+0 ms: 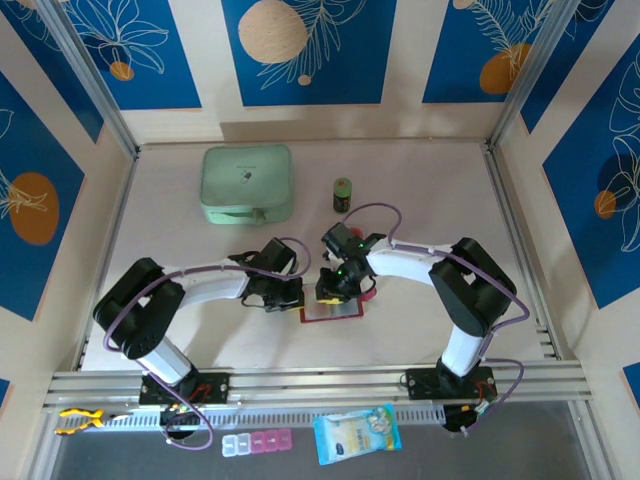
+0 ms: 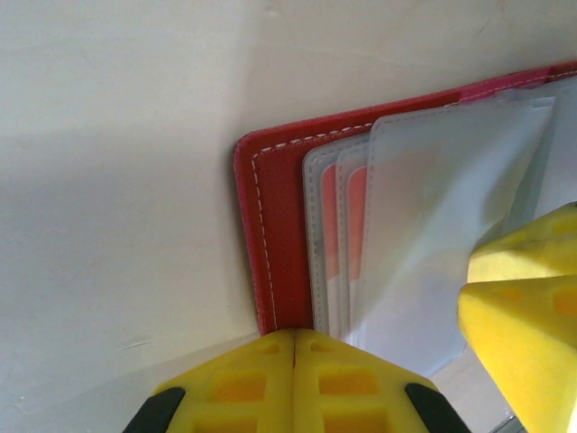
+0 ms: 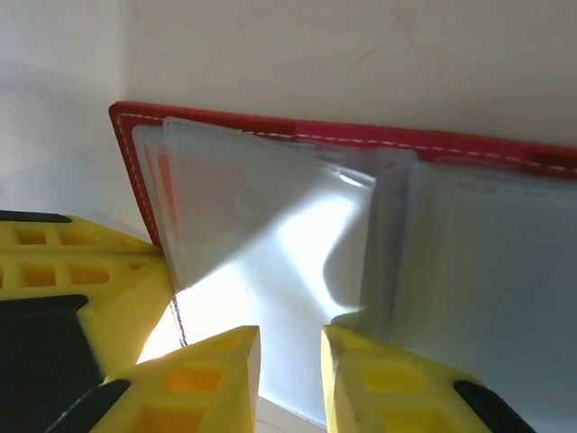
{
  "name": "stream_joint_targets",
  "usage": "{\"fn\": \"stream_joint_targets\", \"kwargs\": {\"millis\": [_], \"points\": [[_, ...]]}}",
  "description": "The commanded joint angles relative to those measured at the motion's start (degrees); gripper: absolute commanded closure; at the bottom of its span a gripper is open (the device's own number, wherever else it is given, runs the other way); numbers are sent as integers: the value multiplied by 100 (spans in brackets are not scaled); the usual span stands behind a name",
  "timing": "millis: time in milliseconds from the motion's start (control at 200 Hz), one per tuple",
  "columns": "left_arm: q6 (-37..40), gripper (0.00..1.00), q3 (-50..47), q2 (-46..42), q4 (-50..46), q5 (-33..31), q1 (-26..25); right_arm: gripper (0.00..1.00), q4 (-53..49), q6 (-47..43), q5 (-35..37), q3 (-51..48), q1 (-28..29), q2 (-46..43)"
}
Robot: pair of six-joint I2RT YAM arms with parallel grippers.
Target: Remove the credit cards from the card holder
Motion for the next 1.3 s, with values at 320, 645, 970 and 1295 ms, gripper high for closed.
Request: {"fn": "stream_joint_targets", "kwargs": {"millis": [320,645,970,1295], "points": [[200,100,43,42,-517,-260,154,80,159,-13,-271,-298,-214,-88],[335,100,160,89,-611,-303,316,85,383,-12,-509,-486,-306,-123],[202,99,281,-238,-526,-128,348,88,868,-18,-755,-787,-418,-56],[-370,83,172,-400,296,417,261,90,1423,-22,-1004,-1154,-541,-21]]}}
